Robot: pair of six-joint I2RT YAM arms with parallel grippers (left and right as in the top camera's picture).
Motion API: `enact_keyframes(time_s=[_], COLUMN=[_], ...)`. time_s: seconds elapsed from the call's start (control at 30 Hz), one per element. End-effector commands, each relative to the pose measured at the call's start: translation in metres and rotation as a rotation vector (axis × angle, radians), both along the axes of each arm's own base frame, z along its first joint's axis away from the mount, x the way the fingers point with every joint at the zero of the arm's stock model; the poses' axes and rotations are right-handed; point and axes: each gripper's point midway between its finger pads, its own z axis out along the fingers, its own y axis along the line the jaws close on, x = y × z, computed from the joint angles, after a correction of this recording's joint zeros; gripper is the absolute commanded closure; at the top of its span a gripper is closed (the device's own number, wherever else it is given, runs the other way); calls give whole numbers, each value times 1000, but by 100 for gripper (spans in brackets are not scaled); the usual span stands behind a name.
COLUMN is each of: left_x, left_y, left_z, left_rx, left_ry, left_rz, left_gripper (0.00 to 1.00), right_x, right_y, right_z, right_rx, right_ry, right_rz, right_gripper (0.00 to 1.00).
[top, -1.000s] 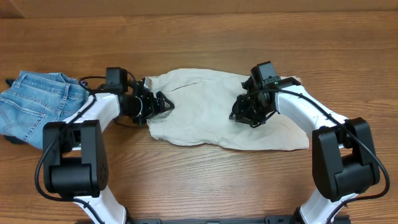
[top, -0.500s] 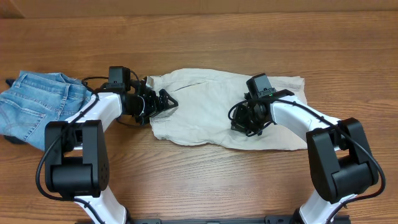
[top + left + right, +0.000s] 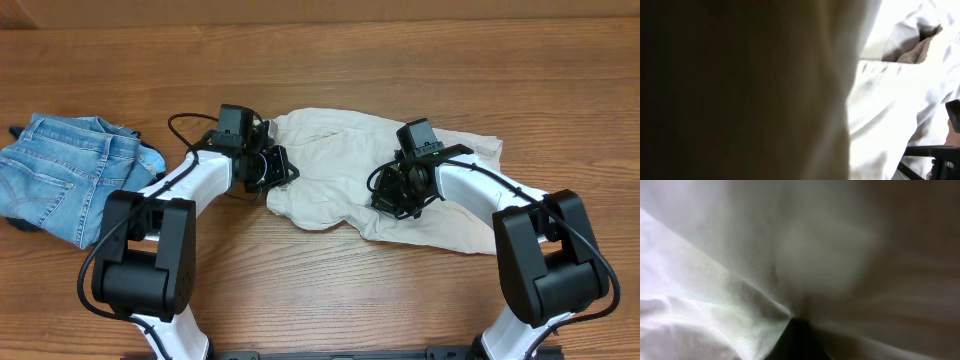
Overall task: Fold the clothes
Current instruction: 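Move both grippers inward over the shorts toward the center, then lift the shorts' left end with the left gripper and fold it rightward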
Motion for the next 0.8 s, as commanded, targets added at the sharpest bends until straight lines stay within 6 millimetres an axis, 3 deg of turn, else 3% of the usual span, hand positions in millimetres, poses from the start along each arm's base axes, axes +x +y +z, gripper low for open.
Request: enact_keyframes(time_s=[0.0, 0.07, 0.1, 0.2, 0.33, 0.47, 0.53, 0.63, 0.77], left_x=[-13, -11, -10, -4, 4, 11, 6, 1, -5], left_y=[39, 64, 81, 105, 118, 114, 97, 69, 18], left_z=[-3, 23, 41, 90, 146, 201, 205, 199, 153], left_rx=[158, 258, 343, 495, 586, 618, 667, 804, 898], left_ry=[66, 51, 39, 5, -44, -145, -160, -183, -132], left_rz=[57, 71, 76, 56, 28, -35, -87, -152, -286], left_gripper=[96, 96, 96, 96, 96, 96, 96, 96, 96], right_x=[-14, -8, -2, 16, 26, 29, 39, 45, 42], right_y=[-13, -27, -39, -48, -49, -63, -91, -116, -135], right_z=[-6, 6, 20, 62, 95, 102, 104, 108, 109], right_rx=[-43, -93, -157, -189, -170, -171, -159, -75, -49], right_ry=[36, 9, -26, -157, -256, -266, -241, -232, -213], right_rz=[65, 92, 89, 97, 80, 33, -114, -186, -227], right_gripper=[96, 96, 96, 96, 96, 96, 96, 96, 96])
